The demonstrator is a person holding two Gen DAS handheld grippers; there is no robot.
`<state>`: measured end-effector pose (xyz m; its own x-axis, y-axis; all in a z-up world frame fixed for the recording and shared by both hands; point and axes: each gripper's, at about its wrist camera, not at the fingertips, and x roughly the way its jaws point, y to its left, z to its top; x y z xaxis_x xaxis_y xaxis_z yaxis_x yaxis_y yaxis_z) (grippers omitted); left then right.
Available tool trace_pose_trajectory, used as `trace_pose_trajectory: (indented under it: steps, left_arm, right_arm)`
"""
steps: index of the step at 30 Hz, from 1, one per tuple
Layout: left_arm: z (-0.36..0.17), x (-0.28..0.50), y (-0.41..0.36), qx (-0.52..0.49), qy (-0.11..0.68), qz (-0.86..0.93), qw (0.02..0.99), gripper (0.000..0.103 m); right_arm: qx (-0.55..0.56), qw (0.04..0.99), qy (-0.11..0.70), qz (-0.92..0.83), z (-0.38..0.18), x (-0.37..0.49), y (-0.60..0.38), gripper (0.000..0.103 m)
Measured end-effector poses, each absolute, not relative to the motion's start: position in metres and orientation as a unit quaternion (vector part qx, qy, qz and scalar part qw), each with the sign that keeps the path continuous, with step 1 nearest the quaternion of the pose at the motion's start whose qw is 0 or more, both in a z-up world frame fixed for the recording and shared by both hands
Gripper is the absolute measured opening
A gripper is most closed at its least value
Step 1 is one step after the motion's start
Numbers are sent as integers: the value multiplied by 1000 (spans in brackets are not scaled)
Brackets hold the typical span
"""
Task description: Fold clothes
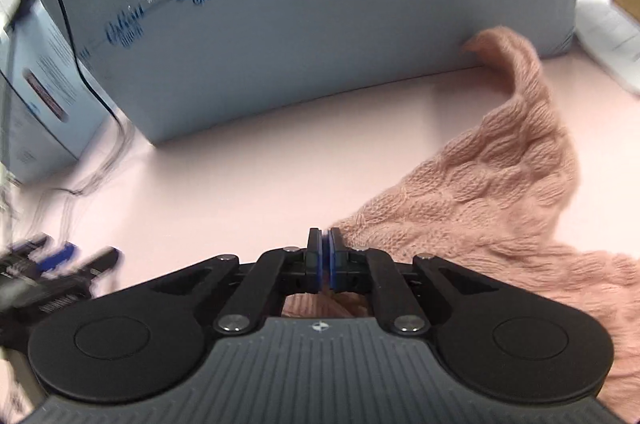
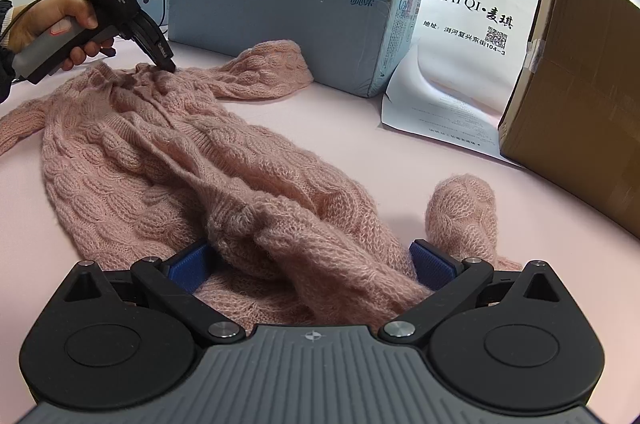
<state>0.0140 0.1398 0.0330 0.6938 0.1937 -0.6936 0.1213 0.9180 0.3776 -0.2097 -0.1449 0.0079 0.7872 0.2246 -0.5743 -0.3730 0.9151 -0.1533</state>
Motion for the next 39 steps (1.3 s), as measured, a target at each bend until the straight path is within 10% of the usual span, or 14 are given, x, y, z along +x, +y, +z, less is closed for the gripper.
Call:
trace_pose_trajectory:
  steps: [29, 35, 39]
  left_arm:
    - [12, 33, 209, 219, 382, 208, 873, 8]
    - [41, 12, 235, 124, 357, 209, 902, 72]
    - [69, -41, 241, 118, 332, 121, 928, 82]
  right_arm:
    - [-129, 943, 279, 131, 11, -200, -156, 103]
    - [-128, 941, 285, 132, 9, -199, -156, 103]
    - [-126, 940, 287, 131, 8, -201, -156, 103]
